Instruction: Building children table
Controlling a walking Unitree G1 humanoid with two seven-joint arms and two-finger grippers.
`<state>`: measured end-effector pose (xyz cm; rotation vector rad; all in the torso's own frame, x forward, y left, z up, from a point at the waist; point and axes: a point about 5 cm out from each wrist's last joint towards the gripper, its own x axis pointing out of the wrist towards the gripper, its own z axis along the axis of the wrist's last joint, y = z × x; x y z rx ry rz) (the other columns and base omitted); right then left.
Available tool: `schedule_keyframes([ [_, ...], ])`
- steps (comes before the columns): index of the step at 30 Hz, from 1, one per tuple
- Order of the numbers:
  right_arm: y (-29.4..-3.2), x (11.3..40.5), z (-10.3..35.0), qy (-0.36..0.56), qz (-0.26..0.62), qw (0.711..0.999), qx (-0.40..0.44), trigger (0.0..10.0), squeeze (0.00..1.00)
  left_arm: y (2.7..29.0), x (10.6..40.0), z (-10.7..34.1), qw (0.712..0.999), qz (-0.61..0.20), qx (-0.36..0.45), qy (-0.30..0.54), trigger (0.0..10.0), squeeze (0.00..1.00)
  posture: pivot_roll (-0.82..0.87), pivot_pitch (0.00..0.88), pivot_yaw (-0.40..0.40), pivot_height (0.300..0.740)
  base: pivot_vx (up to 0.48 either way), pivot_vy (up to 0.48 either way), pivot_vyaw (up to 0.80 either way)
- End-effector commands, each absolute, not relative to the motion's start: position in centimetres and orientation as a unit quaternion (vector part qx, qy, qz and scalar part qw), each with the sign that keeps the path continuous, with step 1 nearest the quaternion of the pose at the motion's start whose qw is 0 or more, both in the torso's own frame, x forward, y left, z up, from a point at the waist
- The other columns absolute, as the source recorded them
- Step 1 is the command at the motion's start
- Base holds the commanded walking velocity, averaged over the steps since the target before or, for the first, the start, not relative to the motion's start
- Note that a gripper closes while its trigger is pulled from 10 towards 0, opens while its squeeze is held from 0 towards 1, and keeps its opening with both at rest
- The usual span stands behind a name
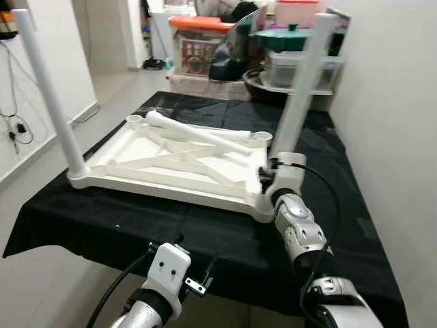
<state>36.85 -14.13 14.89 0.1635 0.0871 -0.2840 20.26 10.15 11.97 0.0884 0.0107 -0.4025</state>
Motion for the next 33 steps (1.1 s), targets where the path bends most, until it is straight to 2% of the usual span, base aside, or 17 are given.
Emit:
schedule_keyframes([
  [1,-14.0,35.7,13.0,0.088,-0.213,0.966,0.118,0.0,0.0,10.1,20.4,11.9,0.978,-0.204,0.045,0.004,10.0,0.0,0.12,0.0,-0.073,0.74,0.0,0.0,0.0],
  [3,-13.0,35.8,12.9,0.092,-0.21,0.965,0.132,0.0,0.0,10.1,20.4,11.8,0.978,-0.203,0.045,0.004,10.0,0.0,0.12,0.0,-0.074,0.74,0.0,0.0,0.0],
  [4,-11.6,36.1,12.9,0.095,-0.172,0.969,0.146,6.4,0.0,10.0,20.4,11.8,0.978,-0.203,0.045,0.004,10.0,0.0,0.13,0.0,-0.077,0.74,0.0,0.0,0.0],
  [6,-10.8,36.4,12.9,0.097,-0.146,0.972,0.155,6.4,0.0,10.0,20.4,11.8,0.978,-0.202,0.046,0.004,10.0,0.0,0.13,0.0,-0.077,0.74,0.0,0.0,0.0],
  [7,-9.9,36.6,13.3,0.082,-0.103,0.977,0.167,10.0,1.0,10.0,20.3,11.8,0.978,-0.202,0.046,0.004,10.0,0.0,0.13,0.0,-0.077,0.74,0.0,0.0,0.0],
  [13,-10.1,36.9,14.4,0.039,-0.038,0.985,0.163,10.0,1.0,10.0,20.3,11.8,0.978,-0.204,0.045,0.004,10.0,0.0,0.12,0.0,-0.078,0.74,0.0,0.0,0.0],
  [14,-10.3,37.0,14.8,0.028,0.003,0.984,0.178,10.0,0.0,9.9,20.2,11.7,0.978,-0.205,0.045,0.005,10.0,0.0,0.11,0.0,-0.075,0.74,0.0,0.0,0.0],
  [17,-10.9,37.1,15.4,0.008,0.046,0.983,0.179,10.0,0.0,9.9,20.2,11.7,0.978,-0.205,0.044,0.005,10.0,0.0,0.11,0.0,-0.075,0.74,0.0,0.0,0.0],
  [18,-11.5,37.1,15.8,-0.003,0.143,0.975,0.169,10.0,0.0,9.9,20.3,11.7,0.978,-0.206,0.044,0.005,10.0,0.0,0.11,0.0,-0.071,0.74,0.0,0.0,0.0],
  [22,-12.6,36.9,15.8,0.016,0.277,0.948,0.157,10.0,0.0,9.9,20.3,11.6,0.977,-0.207,0.043,0.005,10.0,0.0,0.11,0.0,-0.068,0.74,0.0,0.0,0.0],
  [24,-12.6,36.9,15.8,0.016,0.277,0.948,0.157,10.0,0.0,9.9,20.3,11.6,0.977,-0.207,0.043,0.005,10.0,0.0,0.11,0.0,-0.068,0.74,0.0,0.0,0.0],
  [26,-12.9,36.6,15.9,0.028,0.346,0.925,0.152,10.0,0.0,9.9,20.4,11.6,0.977,-0.208,0.043,0.006,10.0,0.0,0.11,0.0,-0.069,0.74,0.0,0.0,0.0],
  [27,-12.2,35.0,16.1,0.054,0.518,0.847,0.103,10.0,0.0,9.9,20.4,11.6,0.977,-0.21,0.043,0.006,10.0,0.0,0.12,0.0,-0.072,0.74,0.0,0.0,0.0],
  [28,-12.2,35.0,16.1,0.054,0.518,0.847,0.103,10.0,0.0,9.9,20.4,11.6,0.977,-0.21,0.043,0.006,10.0,0.0,0.12,0.0,-0.072,0.74,0.0,0.0,0.0],
  [29,-11.9,34.4,16.0,0.065,0.567,0.816,0.088,10.0,0.0,9.9,20.4,11.6,0.977,-0.21,0.042,0.006,10.0,0.0,0.12,0.0,-0.072,0.74,0.0,0.0,0.0],
  [31,-11.9,34.4,16.0,0.065,0.567,0.816,0.088,10.0,0.0,9.9,20.4,11.6,0.977,-0.21,0.042,0.006,10.0,0.0,0.12,0.0,-0.072,0.74,0.0,0.0,0.0],
  [33,-9.9,33.9,15.6,0.081,0.627,0.774,0.04,10.0,0.0,9.9,20.4,11.6,0.977,-0.207,0.043,0.004,10.0,0.0,0.13,0.0,-0.08,0.74,0.0,0.0,0.0],
])
